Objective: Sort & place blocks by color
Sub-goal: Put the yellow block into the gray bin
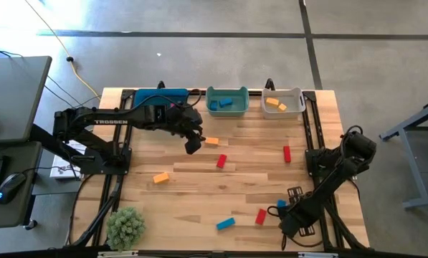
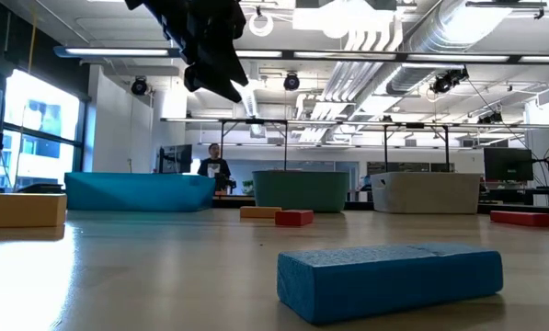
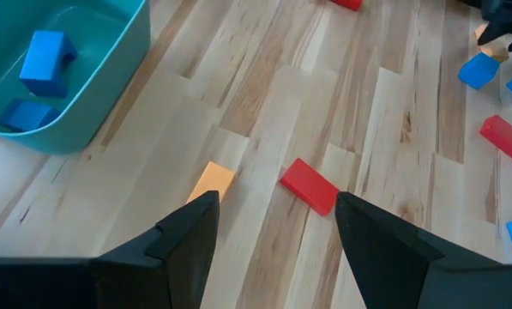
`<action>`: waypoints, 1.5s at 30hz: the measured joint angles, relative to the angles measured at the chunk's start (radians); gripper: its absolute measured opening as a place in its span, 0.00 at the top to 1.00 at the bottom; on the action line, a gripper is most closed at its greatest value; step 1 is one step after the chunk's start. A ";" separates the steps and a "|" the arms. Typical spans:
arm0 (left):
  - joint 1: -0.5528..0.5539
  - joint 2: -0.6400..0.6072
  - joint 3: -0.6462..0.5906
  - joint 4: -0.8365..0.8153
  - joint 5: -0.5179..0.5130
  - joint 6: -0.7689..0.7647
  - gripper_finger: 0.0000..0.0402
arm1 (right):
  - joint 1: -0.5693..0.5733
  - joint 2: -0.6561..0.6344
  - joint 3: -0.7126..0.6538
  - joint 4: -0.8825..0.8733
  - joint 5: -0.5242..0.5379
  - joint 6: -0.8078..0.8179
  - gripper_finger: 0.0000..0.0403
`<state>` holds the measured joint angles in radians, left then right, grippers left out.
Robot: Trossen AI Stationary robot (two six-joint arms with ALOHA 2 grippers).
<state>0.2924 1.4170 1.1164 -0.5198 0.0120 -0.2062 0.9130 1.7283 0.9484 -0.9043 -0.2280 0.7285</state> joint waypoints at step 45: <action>0.002 0.000 0.000 0.022 -0.024 -0.004 0.44 | -0.145 -0.298 0.146 -0.061 0.533 0.542 0.77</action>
<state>0.2939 1.4170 1.1162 -0.4981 -0.0120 -0.2100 0.7683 1.4300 1.0939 -0.9654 0.3052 1.2710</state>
